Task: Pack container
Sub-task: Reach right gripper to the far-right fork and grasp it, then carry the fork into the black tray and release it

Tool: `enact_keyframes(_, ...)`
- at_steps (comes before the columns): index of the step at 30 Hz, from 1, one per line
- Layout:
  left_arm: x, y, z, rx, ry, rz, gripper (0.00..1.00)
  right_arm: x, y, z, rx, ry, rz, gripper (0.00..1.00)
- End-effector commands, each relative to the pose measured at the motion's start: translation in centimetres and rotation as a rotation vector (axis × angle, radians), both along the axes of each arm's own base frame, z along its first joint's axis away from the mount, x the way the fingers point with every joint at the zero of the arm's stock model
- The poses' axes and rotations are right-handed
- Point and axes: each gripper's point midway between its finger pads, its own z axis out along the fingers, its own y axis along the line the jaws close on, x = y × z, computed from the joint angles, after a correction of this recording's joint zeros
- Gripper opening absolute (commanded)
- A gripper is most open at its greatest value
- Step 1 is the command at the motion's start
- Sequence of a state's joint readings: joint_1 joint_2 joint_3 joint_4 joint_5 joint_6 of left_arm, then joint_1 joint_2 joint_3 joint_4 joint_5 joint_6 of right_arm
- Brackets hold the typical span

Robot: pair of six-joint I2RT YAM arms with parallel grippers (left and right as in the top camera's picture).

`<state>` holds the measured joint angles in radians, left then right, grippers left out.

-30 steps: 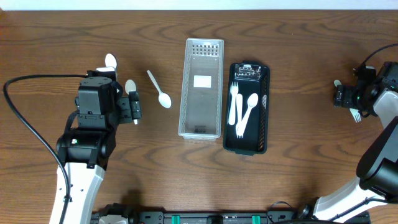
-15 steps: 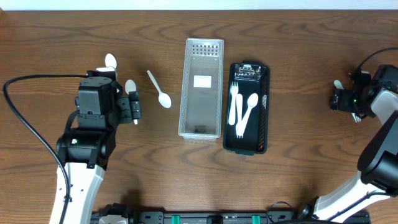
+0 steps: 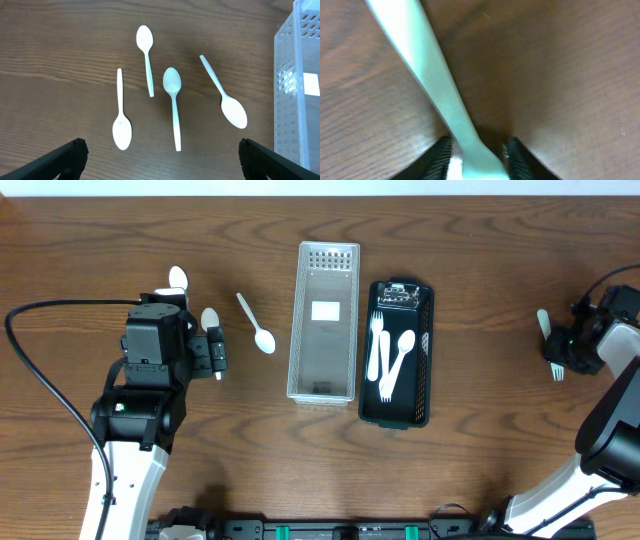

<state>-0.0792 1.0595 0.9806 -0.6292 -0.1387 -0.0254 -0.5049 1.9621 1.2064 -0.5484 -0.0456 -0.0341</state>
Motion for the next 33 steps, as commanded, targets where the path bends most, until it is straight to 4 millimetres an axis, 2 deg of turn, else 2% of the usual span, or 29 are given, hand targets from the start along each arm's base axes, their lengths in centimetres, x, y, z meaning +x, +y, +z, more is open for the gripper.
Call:
enact_keyframes(1,0.2,0.3,0.9,0.012,-0.019,0.009,0.98,-2.2,0.6,-1.7,0.044,0.084,-0.159,0.26)
enact_keyframes(7,0.2,0.3,0.9,0.011,-0.019,0.009,0.98,-2.3,2.8,-1.8,0.079,0.122,-0.206,0.10)
enact_keyframes(12,0.2,0.3,0.9,0.012,-0.019,0.009,0.98,-1.5,4.9,-1.7,0.079,0.125,-0.164,0.06)
enact_keyframes(16,0.2,0.3,0.9,0.012,-0.019,0.009,0.98,-0.4,6.6,-0.2,0.068,0.089,-0.127,0.05)
enact_keyframes(20,0.2,0.3,0.9,0.012,-0.019,0.009,0.98,1.3,8.5,3.5,0.041,-0.007,-0.064,0.05)
enact_keyframes(27,0.2,0.3,0.9,0.012,-0.019,0.009,0.98,3.2,13.3,12.4,0.010,-0.242,0.067,0.07)
enact_keyframes(31,0.2,0.3,0.9,0.012,-0.019,0.009,0.98,3.1,17.7,16.5,0.043,-0.352,0.176,0.06)
enact_keyframes(33,0.2,0.3,0.9,0.012,-0.019,0.009,0.98,2.8,20.1,17.8,0.059,-0.381,0.226,0.04)
